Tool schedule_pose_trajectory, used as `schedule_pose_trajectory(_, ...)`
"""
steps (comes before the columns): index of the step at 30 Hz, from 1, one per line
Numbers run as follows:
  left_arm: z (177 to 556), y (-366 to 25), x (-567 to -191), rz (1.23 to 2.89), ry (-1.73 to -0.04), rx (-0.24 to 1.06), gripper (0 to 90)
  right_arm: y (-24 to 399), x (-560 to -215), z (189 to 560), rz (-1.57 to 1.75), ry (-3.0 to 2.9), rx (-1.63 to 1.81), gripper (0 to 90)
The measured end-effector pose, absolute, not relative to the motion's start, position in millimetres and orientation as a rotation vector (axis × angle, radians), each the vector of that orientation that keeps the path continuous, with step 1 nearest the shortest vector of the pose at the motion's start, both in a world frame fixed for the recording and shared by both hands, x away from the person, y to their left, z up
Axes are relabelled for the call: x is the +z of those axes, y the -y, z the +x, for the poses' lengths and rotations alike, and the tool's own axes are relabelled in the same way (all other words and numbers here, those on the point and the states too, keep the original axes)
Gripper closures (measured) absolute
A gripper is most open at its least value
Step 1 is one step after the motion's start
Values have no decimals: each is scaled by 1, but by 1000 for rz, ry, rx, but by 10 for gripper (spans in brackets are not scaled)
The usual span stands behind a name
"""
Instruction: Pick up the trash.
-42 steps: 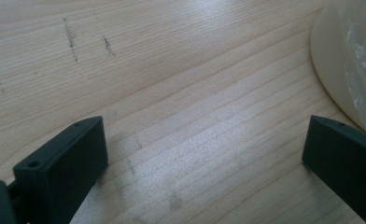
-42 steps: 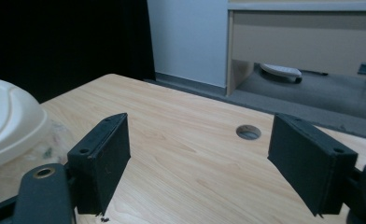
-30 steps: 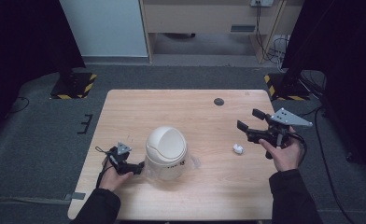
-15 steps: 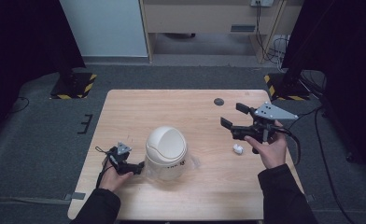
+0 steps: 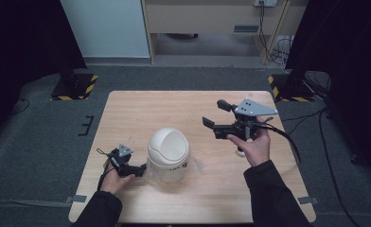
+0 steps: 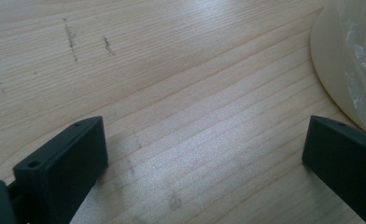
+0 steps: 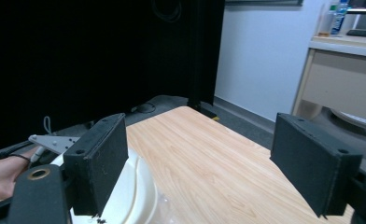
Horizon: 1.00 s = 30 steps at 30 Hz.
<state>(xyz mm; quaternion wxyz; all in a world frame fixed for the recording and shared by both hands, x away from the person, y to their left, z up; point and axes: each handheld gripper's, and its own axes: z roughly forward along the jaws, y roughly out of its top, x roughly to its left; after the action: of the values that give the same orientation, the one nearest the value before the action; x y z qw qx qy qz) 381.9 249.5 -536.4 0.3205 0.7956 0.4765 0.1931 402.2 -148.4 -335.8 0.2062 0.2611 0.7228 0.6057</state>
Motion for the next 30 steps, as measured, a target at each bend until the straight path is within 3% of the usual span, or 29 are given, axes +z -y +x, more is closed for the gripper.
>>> schedule_pose_trajectory(30,382,-250,-536,2091,-1252,507,0,86,-397,399,698,-2260,1551,228)
